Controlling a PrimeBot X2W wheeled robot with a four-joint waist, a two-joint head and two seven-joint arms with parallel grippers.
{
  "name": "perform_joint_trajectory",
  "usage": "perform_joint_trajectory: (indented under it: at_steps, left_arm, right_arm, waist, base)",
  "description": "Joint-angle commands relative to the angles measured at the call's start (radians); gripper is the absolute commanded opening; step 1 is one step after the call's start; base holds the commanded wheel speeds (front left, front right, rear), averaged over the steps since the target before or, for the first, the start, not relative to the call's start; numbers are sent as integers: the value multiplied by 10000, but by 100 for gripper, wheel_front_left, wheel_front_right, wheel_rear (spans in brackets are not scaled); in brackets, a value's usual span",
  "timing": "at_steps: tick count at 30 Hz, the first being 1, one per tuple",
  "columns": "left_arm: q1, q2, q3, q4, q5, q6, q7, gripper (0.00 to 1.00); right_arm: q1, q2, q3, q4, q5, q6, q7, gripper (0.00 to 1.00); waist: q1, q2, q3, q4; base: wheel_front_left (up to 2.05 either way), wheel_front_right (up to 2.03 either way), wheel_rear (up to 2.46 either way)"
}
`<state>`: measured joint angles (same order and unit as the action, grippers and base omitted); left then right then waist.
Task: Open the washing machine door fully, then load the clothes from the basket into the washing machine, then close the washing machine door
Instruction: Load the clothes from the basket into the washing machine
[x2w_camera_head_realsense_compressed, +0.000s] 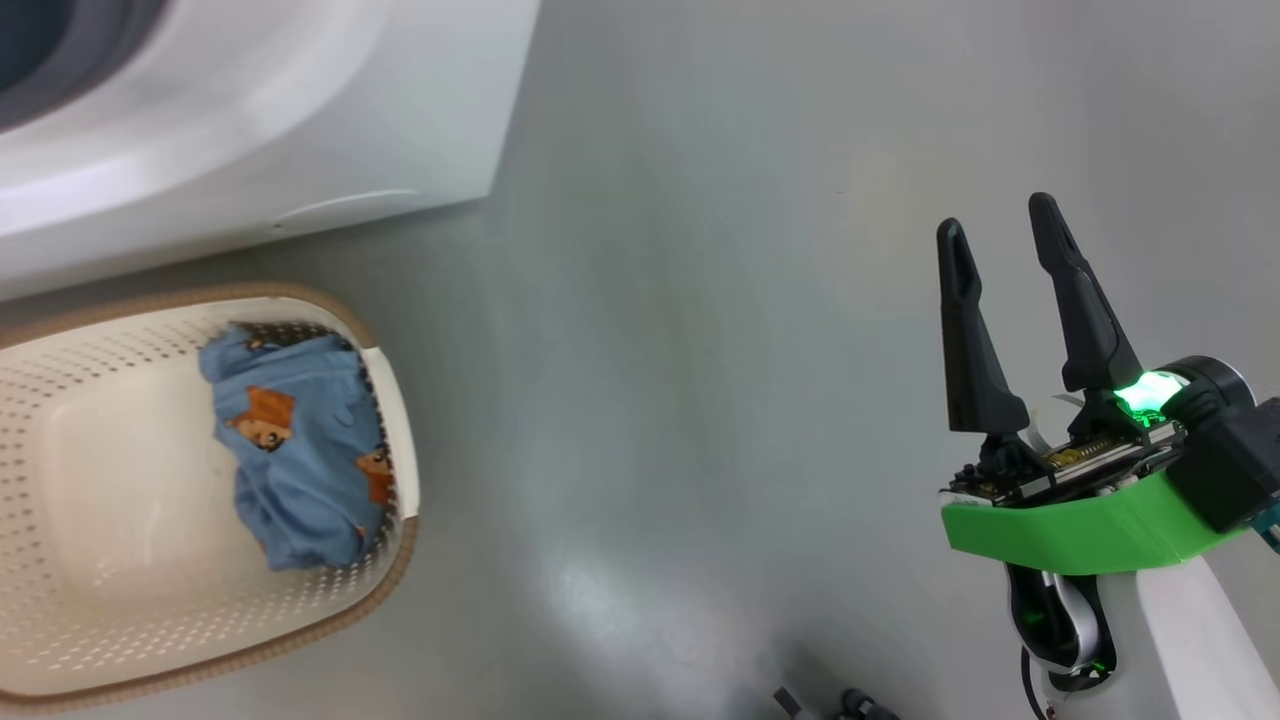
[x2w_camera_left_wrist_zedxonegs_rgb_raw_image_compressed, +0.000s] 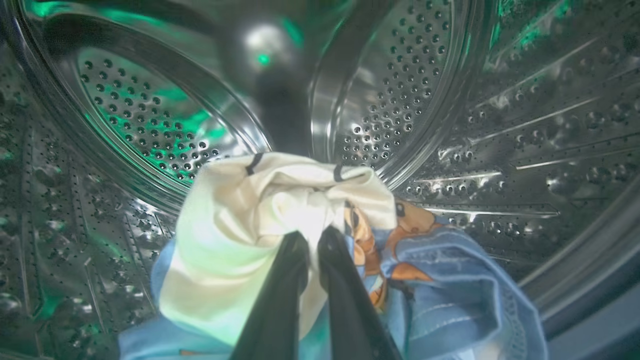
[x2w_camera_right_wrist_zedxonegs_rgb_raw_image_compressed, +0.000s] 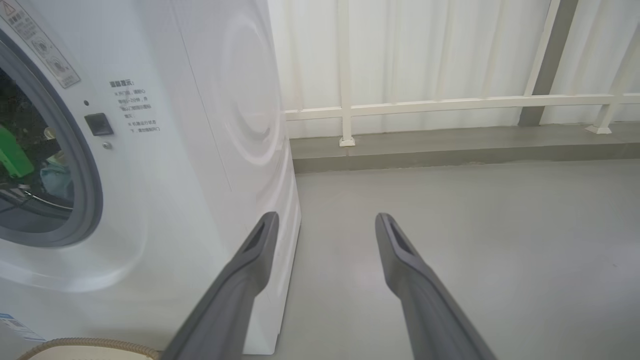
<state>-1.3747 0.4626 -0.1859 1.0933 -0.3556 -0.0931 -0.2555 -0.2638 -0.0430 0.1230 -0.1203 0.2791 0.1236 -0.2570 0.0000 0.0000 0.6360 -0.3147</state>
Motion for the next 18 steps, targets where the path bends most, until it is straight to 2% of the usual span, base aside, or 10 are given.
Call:
perform_joint_trajectory:
  at_steps: [1, 5, 12, 14, 15, 16, 17, 18]
  left_arm:
    - [-242, 602, 189, -517, 225, 117, -63, 0]
    - [-59, 728, 376, -1053, 439, 247, -63, 0]
    - [7, 610, 236, 211, 595, 202, -58, 0]
    - [-215, 576, 124, 579, 653, 170, -33, 32]
    - [-335, 566, 75, 725, 680, 159, -23, 42]
    - [-438, 548, 6, 907, 722, 158, 71, 66]
    - [-534, 518, -75, 1077, 769, 145, 196, 100]
    - [-651, 520, -169, 1196, 836, 129, 298, 100]
  right_arm:
    - [-35, -72, 182, -288, 146, 71, -48, 100]
    - [-65, -72, 180, -345, 208, 71, -48, 100]
    - [-54, -72, 152, -358, 261, 71, -48, 100]
    - [-62, -72, 138, -345, 272, 71, -48, 100]
    - [-70, -72, 133, -336, 272, 71, -48, 100]
    - [-78, -72, 126, -324, 268, 71, -48, 100]
    - [-80, -72, 111, -316, 259, 71, -48, 100]
    - [-83, -72, 100, -312, 253, 71, -48, 100]
  waist:
    - [0, 0, 188, -195]
    - [0, 0, 341, -336]
    - [0, 0, 431, -341]
    - [0, 0, 410, -294]
    - [0, 0, 394, -268]
    - [0, 0, 368, -240]
    - [0, 0, 331, -201]
    - [0, 0, 312, -172]
  base:
    - [0, 0, 0]
    - [0, 0, 0]
    - [0, 0, 0]
    - [0, 0, 0]
    - [0, 0, 0]
    - [0, 0, 0]
    - [0, 0, 0]
    - [0, 0, 0]
